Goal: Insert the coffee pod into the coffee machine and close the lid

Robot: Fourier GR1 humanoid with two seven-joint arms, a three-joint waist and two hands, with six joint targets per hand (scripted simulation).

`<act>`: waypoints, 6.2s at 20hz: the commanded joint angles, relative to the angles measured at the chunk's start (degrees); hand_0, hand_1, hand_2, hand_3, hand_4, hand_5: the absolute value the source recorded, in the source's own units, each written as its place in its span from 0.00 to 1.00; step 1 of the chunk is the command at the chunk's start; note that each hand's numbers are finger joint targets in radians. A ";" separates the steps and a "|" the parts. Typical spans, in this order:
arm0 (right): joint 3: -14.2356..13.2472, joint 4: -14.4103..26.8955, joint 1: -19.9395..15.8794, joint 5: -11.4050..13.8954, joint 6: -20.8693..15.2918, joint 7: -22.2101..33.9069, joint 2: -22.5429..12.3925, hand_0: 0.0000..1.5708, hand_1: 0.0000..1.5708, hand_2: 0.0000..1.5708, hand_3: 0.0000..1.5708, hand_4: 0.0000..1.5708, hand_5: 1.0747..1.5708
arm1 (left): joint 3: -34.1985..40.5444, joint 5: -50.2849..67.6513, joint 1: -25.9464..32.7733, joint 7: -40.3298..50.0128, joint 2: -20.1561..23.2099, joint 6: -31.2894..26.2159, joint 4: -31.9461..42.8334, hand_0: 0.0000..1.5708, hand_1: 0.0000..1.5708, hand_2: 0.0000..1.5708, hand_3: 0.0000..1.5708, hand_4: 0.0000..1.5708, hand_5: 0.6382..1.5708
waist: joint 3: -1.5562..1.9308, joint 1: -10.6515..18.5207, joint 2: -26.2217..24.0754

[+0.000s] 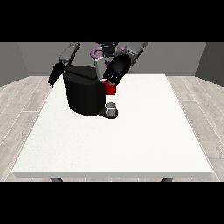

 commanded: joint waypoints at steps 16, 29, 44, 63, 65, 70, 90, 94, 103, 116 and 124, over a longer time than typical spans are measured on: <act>0.69 0.78 -0.75 1.23 -0.89 0.11 0.52 0.00 0.00 0.00 0.00 0.05 1.00 | 1.36 -0.64 -2.24 -4.14 -0.31 4.50 1.34 0.78 0.78 0.77 0.62 0.00 1.00 | -0.06 -0.18 3.12; -0.32 1.17 -0.73 1.81 -1.11 -1.77 -1.10 0.00 0.00 0.00 0.00 0.13 1.00 | -0.78 -5.34 -1.72 -5.08 0.87 9.67 1.21 0.00 0.00 0.43 0.34 0.00 1.00 | -0.04 -0.87 3.87; -1.94 5.37 5.23 0.56 -2.89 -2.46 1.13 0.00 0.00 0.00 0.00 0.00 1.00 | -1.20 -4.40 3.55 -5.44 -3.27 6.52 1.41 0.00 0.00 0.00 0.04 0.00 1.00 | -0.04 6.53 -5.89; -4.32 5.47 20.96 -3.58 0.42 -6.25 1.05 0.00 0.00 0.00 0.00 0.00 1.00 | 17.43 23.72 35.96 -13.49 -25.21 2.13 1.79 0.00 0.00 0.00 0.00 0.27 1.00 | -0.10 23.29 -33.37; -2.67 2.58 19.44 -6.12 5.84 -3.56 0.81 0.00 0.00 0.00 0.00 0.00 1.00 | 16.67 23.48 39.50 -12.56 -28.19 2.45 3.13 0.00 0.00 0.00 0.00 0.25 1.00 | -0.11 23.42 -37.37; -1.57 -1.24 15.12 -5.72 8.88 0.50 -2.80 0.00 0.00 0.00 0.00 0.04 1.00 | 16.34 24.73 42.25 -10.39 -27.69 1.69 0.59 0.00 0.00 0.00 0.00 0.25 1.00 | -0.08 24.99 -37.81; -11.31 9.73 -1.20 -13.97 10.86 6.67 -7.48 0.00 0.00 0.00 0.00 0.06 1.00 | 5.18 36.52 50.08 -0.45 -29.55 0.54 -24.30 0.00 0.00 0.00 0.00 0.23 1.00 | -0.05 32.64 -27.29; -9.71 10.93 -0.14 -14.65 12.68 3.00 -5.84 0.00 0.00 0.00 0.00 0.04 1.00 | 3.77 36.56 54.68 -1.21 -29.55 3.19 -29.43 0.00 0.00 0.00 0.00 0.18 1.00 | -0.06 30.02 -24.65; -6.62 14.98 -6.71 -12.00 10.33 4.14 -4.75 0.00 0.00 0.00 0.00 0.00 1.00 | 2.17 40.53 58.44 4.87 -28.60 2.75 -41.57 0.00 0.00 0.00 0.00 0.23 1.00 | -0.07 29.78 -21.93; -3.67 16.20 -11.27 -10.59 12.27 2.12 -4.02 0.00 0.00 0.00 0.00 0.10 1.00 | 2.84 40.49 61.95 4.52 -26.11 6.68 -45.11 0.00 0.00 0.00 0.00 0.22 1.00 | -0.07 27.07 -18.96; -2.00 18.26 -20.84 -6.92 10.07 3.82 -4.37 0.00 0.00 0.00 0.00 0.07 1.00 | 1.18 41.90 60.58 5.74 -25.52 3.70 -45.89 0.00 0.00 0.00 0.00 0.24 1.00 | -0.08 31.25 -16.77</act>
